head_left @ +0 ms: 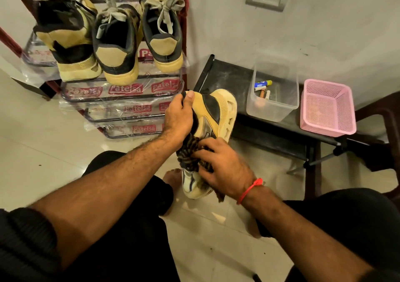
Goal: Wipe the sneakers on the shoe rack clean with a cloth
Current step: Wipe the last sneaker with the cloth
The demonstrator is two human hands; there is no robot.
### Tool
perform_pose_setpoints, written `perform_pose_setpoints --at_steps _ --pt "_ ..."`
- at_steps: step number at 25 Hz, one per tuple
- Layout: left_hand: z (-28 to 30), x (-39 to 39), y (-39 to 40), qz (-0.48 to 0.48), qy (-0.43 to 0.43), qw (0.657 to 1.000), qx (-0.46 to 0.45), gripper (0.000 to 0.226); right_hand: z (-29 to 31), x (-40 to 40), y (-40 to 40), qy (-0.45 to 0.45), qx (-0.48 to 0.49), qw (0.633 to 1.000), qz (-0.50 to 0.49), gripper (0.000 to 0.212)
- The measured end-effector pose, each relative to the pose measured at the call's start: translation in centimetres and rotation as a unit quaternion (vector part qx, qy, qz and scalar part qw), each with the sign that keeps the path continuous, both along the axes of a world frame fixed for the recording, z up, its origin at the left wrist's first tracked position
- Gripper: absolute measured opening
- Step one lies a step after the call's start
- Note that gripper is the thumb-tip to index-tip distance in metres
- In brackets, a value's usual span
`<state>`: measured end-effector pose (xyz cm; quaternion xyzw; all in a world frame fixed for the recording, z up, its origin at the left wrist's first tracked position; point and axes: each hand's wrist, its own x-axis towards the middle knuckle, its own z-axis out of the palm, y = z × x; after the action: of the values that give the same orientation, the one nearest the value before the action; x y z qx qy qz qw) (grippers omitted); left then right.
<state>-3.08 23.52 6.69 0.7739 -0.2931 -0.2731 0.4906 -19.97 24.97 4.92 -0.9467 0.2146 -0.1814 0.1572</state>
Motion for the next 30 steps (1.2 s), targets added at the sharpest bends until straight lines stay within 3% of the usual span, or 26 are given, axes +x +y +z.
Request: perform_pose_setpoints --at_steps 2,6,10,15,18,23,27,30 --pt "0.3 0.0 -0.2 0.003 0.002 1.000 -0.011 0.047 0.5 0.1 -0.2 -0.015 -0.012 1.000 -0.002 0.031" --pt "0.5 -0.6 -0.1 -0.048 0.013 0.998 -0.027 0.045 3.1 1.4 -4.2 -0.104 -0.026 0.984 -0.141 0.030" --pt "-0.4 -1.2 0.6 -0.115 0.042 0.992 -0.022 0.048 5.3 0.3 -7.5 -0.196 0.086 0.936 -0.280 0.026" --pt "0.5 0.7 -0.3 0.061 0.220 0.974 -0.010 0.038 3.6 -0.9 -6.6 -0.251 0.244 0.896 -0.273 0.026" --pt "0.9 0.6 0.1 0.041 0.310 0.950 -0.003 0.034 2.2 -0.9 -6.5 -0.285 0.310 0.867 -0.267 0.024" --pt "0.7 -1.5 1.0 -0.155 0.231 0.960 -0.025 0.043 1.5 -1.9 -8.1 -0.342 0.370 0.795 -0.337 0.033" --pt "0.1 -2.3 1.3 -0.296 0.054 0.953 0.024 0.050 1.7 -1.6 -8.7 -0.331 0.328 0.818 -0.338 0.028" --pt "0.2 -2.5 1.4 -0.343 -0.060 0.937 0.036 0.053 1.7 -1.4 -8.6 -0.335 0.299 0.827 -0.339 0.027"
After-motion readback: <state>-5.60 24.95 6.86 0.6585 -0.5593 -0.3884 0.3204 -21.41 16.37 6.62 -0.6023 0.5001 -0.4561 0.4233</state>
